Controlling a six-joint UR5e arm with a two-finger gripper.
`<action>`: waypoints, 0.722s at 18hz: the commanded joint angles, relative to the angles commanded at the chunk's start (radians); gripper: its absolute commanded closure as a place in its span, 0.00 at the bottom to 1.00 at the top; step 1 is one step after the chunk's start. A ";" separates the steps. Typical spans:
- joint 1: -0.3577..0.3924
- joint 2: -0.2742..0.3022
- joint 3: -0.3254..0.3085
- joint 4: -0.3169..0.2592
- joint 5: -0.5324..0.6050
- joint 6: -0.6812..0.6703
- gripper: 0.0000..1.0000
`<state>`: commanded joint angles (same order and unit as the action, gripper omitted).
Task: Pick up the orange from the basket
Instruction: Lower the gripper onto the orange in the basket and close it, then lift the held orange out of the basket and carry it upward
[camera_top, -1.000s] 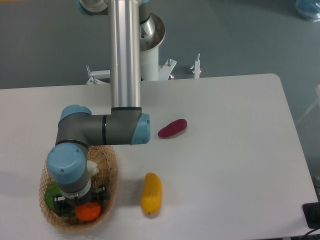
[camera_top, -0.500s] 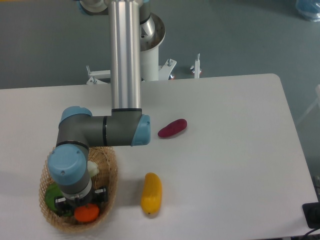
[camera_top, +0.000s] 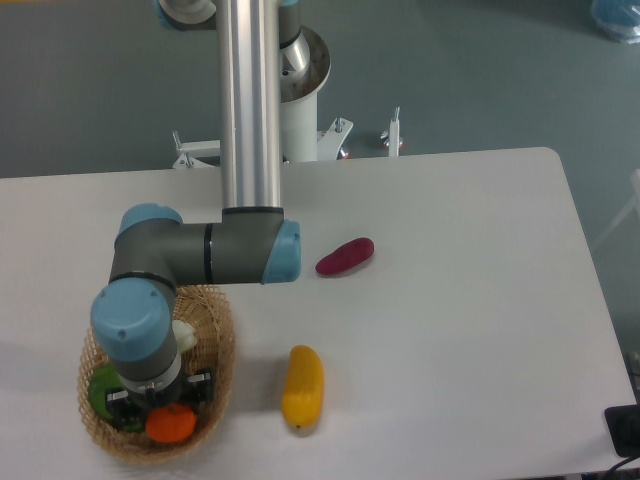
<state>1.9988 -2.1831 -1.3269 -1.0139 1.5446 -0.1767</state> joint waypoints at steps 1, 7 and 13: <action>-0.002 0.026 -0.009 0.000 0.012 0.044 0.32; 0.072 0.130 0.002 -0.072 0.023 0.247 0.31; 0.323 0.206 -0.009 -0.138 0.006 0.713 0.31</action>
<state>2.3220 -1.9774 -1.3361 -1.1520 1.5509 0.5358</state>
